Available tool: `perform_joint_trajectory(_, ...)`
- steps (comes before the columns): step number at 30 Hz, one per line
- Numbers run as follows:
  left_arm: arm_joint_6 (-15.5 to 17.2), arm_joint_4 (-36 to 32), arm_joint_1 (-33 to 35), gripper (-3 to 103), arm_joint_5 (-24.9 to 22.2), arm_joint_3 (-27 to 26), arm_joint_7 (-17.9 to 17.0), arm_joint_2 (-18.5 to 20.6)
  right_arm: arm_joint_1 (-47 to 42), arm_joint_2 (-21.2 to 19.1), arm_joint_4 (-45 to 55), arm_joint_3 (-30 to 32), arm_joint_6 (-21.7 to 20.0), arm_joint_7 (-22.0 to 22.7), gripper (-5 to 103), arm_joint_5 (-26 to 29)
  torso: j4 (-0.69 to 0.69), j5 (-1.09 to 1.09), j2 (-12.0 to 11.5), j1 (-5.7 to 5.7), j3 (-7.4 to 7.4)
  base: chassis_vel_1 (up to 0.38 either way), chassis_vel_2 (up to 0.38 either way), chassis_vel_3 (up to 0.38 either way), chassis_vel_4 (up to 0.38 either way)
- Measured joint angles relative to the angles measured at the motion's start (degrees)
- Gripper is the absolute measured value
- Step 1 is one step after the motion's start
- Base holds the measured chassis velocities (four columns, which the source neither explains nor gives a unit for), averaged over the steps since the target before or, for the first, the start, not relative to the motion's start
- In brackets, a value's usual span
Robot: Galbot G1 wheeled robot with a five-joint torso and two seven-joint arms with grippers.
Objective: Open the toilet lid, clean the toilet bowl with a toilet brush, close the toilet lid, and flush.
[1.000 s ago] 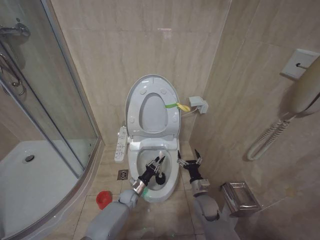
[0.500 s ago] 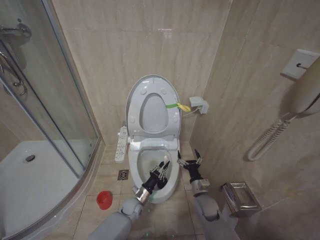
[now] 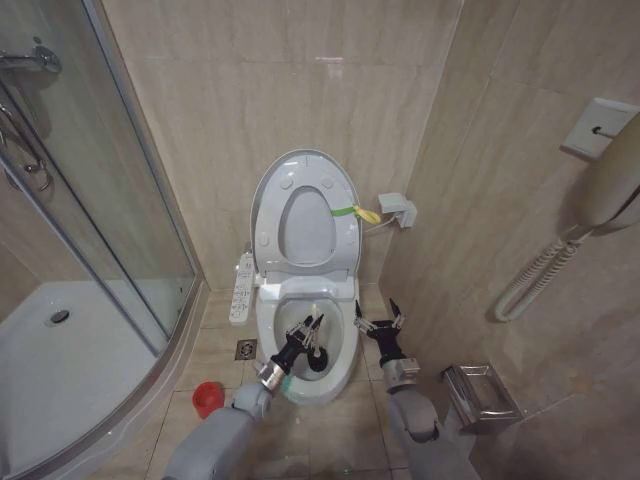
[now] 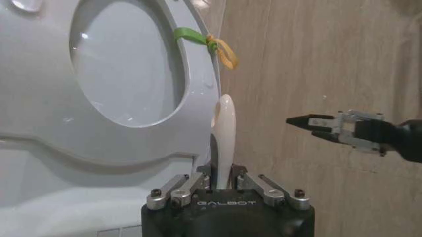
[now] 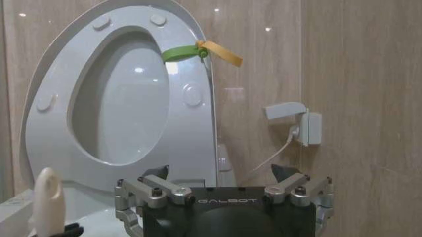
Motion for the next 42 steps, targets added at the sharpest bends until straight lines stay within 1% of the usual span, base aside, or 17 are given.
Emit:
perform_joint_trajectory(4, -0.71, 2.83, -1.47, 19, 1.14, -0.49, -0.1, -0.95, 0.0, 0.0, -0.01, 0.0, 0.0, 0.0, 100, 0.0, 0.0, 0.0, 0.0, 0.0, 0.0, 0.0, 0.0, 0.0, 0.0)
perform_joint_trajectory(6, -0.66, 4.01, -1.95, 18, 4.12, -1.46, -1.52, -1.25, 0.0, 0.0, 0.0, 0.0, 0.0, 0.0, 100, 0.0, 0.0, 0.0, 0.0, 0.0, 0.0, 0.0, 0.0, 0.0, 0.0)
perform_joint_trajectory(8, -0.6, 6.88, -2.83, 18, 8.46, -3.42, -3.76, -1.59, 0.0, 0.0, -0.01, 0.0, 0.0, 0.0, 100, 0.0, 0.01, 0.0, 0.0, 0.0, 0.01, 0.0, 0.0, 0.0, 0.0)
perform_joint_trajectory(9, -0.54, 7.92, -3.23, 18, 9.68, -4.05, -4.48, -1.62, 0.0, 0.0, 0.0, 0.0, 0.0, 0.0, 100, 0.0, 0.01, 0.0, 0.0, 0.0, 0.0, 0.0, 0.0, 0.0, 0.0)
perform_joint_trajectory(10, -0.54, 7.92, -3.23, 18, 9.68, -4.05, -4.48, -1.62, 0.0, 0.0, 0.0, 0.0, 0.0, 0.0, 100, 0.0, 0.01, 0.0, 0.0, 0.0, 0.0, 0.0, 0.0, 0.0, 0.0)
perform_joint_trajectory(12, -0.53, 11.12, -4.26, 18, 11.4, -5.7, -5.21, -1.77, 0.0, 0.0, -0.01, 0.0, 0.0, 0.0, 100, 0.0, 0.02, 0.0, 0.0, 0.0, 0.0, 0.0, 0.0, 0.0, 0.0)
perform_joint_trajectory(15, -0.58, 13.59, -5.27, 18, 11.52, -6.89, -4.88, -1.89, 0.0, 0.0, 0.0, 0.0, 0.0, 0.0, 100, 0.0, 0.01, 0.0, 0.0, 0.0, 0.0, 0.0, 0.0, 0.0, 0.0)
perform_joint_trajectory(18, -0.56, 14.35, -5.84, 18, 10.2, -7.24, -3.82, -1.67, 0.0, 0.0, -0.01, 0.0, 0.0, 0.0, 100, 0.0, 0.02, 0.01, 0.0, 0.0, 0.0, 0.0, 0.0, 0.0, 0.0)
perform_joint_trajectory(22, -0.46, 15.01, -6.23, 18, 6.4, -7.27, -1.1, -1.79, 0.0, 0.0, 0.0, 0.0, 0.0, 0.0, 100, 0.0, 0.02, 0.01, 0.0, 0.0, 0.0, 0.0, 0.0, 0.0, 0.0)
perform_joint_trajectory(27, 0.23, 15.03, -5.88, 18, 3.54, -6.97, 0.77, -2.04, 0.0, 0.0, 0.0, 0.0, 0.0, 0.0, 100, 0.0, 0.01, 0.01, 0.0, 0.0, 0.0, 0.0, 0.0, 0.0, 0.0)
perform_joint_trajectory(28, 0.53, 14.99, -5.61, 18, 2.35, -6.67, 1.76, -2.15, 0.0, 0.0, 0.0, 0.0, 0.0, 0.0, 100, 0.0, 0.01, 0.01, 0.0, 0.0, 0.0, 0.0, 0.0, 0.0, 0.0)
perform_joint_trajectory(32, 0.67, 14.23, -5.15, 18, 1.67, -6.53, 3.05, -2.42, 0.0, 0.0, 0.0, 0.0, 0.0, 0.0, 100, 0.0, 0.02, 0.01, 0.0, 0.0, 0.0, 0.0, 0.0, 0.0, 0.0)
perform_joint_trajectory(34, 0.64, 13.7, -5.03, 18, 1.79, -6.5, 3.04, -2.45, 0.0, 0.0, 0.0, 0.0, 0.0, 0.0, 100, 0.0, 0.01, 0.01, 0.0, 0.0, 0.0, 0.0, 0.0, 0.0, 0.0)
perform_joint_trajectory(37, 0.83, 10.36, -4.35, 18, 5.28, -6.74, 0.65, -2.09, 0.0, 0.0, 0.0, 0.0, 0.0, 0.0, 100, 0.0, 0.0, 0.0, 0.0, 0.0, 0.0, 0.0, 0.0, 0.0, 0.0)
perform_joint_trajectory(38, 0.83, 10.36, -4.35, 18, 5.28, -6.74, 0.65, -2.09, 0.0, 0.0, 0.0, 0.0, 0.0, 0.0, 100, 0.0, 0.0, 0.0, 0.0, 0.0, 0.0, 0.0, 0.0, 0.0, 0.0)
perform_joint_trajectory(41, 3.23, 3.87, -2.46, 18, 6.94, -5.54, -2.91, -0.22, 0.0, 0.0, 0.0, 0.0, 0.0, 0.0, 100, 0.0, 0.01, 0.01, 0.0, 0.0, -0.01, 0.0, 0.0, 0.0, 0.0)
perform_joint_trajectory(42, 3.23, 3.87, -2.46, 18, 6.94, -5.54, -2.91, -0.22, 0.0, 0.0, 0.0, 0.0, 0.0, 0.0, 100, 0.0, 0.01, 0.01, 0.0, 0.0, -0.01, 0.0, 0.0, 0.0, 0.0)
